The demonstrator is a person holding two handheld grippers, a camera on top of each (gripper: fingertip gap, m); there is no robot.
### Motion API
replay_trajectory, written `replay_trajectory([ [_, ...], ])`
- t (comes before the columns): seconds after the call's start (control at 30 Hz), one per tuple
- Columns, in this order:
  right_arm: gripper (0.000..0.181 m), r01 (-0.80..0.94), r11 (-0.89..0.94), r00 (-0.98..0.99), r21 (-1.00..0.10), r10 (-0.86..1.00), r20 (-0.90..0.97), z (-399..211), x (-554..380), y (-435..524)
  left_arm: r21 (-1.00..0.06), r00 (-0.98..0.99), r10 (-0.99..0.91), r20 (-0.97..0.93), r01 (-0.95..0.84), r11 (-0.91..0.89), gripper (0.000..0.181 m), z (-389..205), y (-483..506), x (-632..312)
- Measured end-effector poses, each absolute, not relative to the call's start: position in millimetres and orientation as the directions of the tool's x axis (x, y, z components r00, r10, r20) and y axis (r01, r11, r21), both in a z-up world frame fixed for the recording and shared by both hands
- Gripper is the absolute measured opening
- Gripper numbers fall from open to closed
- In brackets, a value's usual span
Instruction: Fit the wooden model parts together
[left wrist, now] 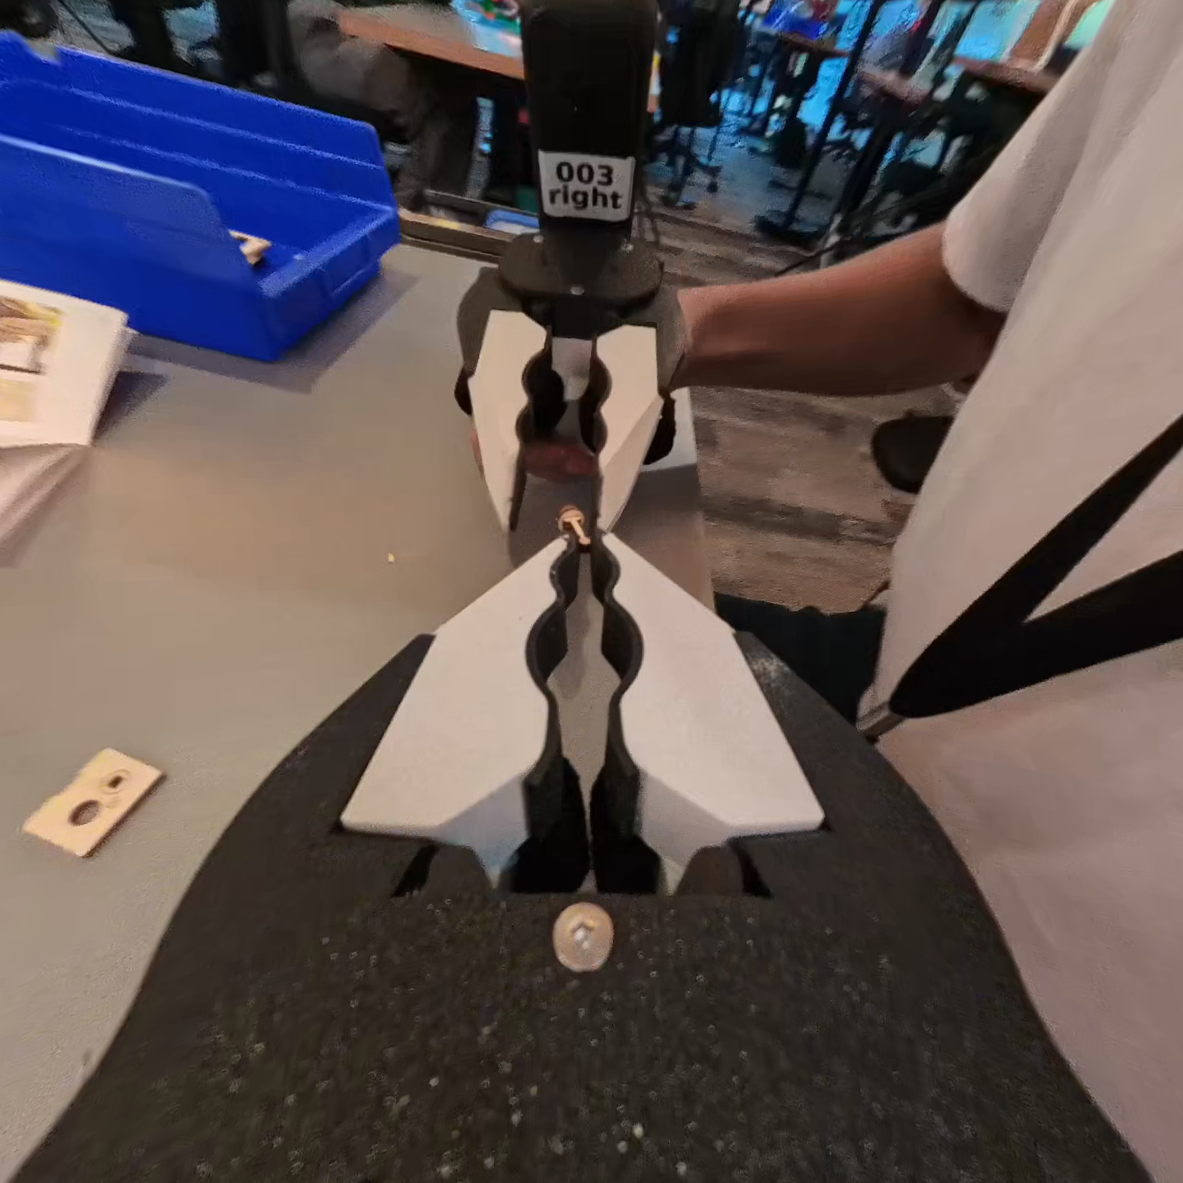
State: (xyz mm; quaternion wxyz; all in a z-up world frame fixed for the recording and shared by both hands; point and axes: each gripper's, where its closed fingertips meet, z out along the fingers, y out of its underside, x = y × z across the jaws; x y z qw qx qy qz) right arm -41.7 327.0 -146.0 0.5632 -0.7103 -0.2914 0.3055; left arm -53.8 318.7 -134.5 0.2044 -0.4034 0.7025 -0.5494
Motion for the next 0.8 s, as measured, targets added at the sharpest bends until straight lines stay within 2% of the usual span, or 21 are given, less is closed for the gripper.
replay_trajectory([
  [0.1, 0.024, -0.007, -0.162, 0.596, -0.987, 0.792, -0.134, -131.1, -52.3, 322.4, -0.938, -0.627, -0.75, 0.209, -0.346, 0.027, 0.001, -130.8, 315.7, -57.0],
  [0.3, 0.008, 0.041, -0.104, 0.569, -0.994, 0.82, -0.062, -127.7, -58.9, 315.8, -0.941, -0.664, -0.715, 0.22, -0.337, 0.024, 0.001, -125.5, 307.6, -62.0],
  [0.8, 0.007, 0.018, -0.181, 0.561, -0.983, 0.816, -0.14, -134.8, -59.0, 315.0, -0.933, -0.679, -0.693, 0.242, -0.36, 0.026, 0.001, -133.1, 310.9, -65.0],
])
